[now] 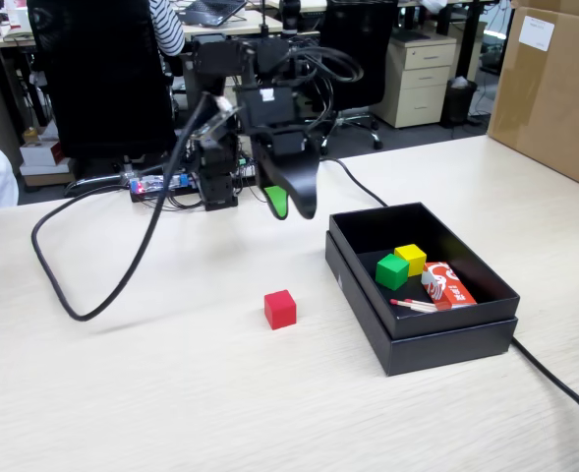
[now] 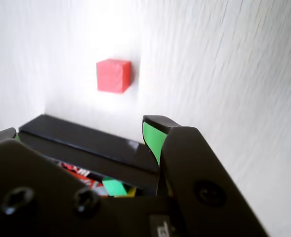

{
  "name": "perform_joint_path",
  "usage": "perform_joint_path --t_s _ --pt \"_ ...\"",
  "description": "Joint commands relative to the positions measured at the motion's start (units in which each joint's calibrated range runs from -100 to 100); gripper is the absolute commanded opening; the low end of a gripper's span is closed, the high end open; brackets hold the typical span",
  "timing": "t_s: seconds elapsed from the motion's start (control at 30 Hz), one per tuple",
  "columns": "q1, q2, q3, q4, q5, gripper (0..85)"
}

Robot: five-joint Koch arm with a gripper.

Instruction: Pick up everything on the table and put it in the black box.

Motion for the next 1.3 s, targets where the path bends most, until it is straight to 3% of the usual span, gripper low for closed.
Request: perform_joint_path --t_s 0.0,0.37,0.9,1.0,1.1,1.2,1.27 --pt "-1.5 4.8 2.4 0.5 -1.0 49.9" --pt "-1.9 28.2 13.1 0.6 -0.7 49.3" --pt "-1.4 38.7 16.3 0.4 -0.2 46.9" --pt "-1.5 39.0 16.3 0.3 -0.1 38.8" --pt "-1.6 38.7 16.3 -0.2 0.6 25.1" --pt "-1.6 36.9 16.5 -0.3 1.4 2.5" --pt "-1.5 35.1 16.0 -0.3 1.5 0.9"
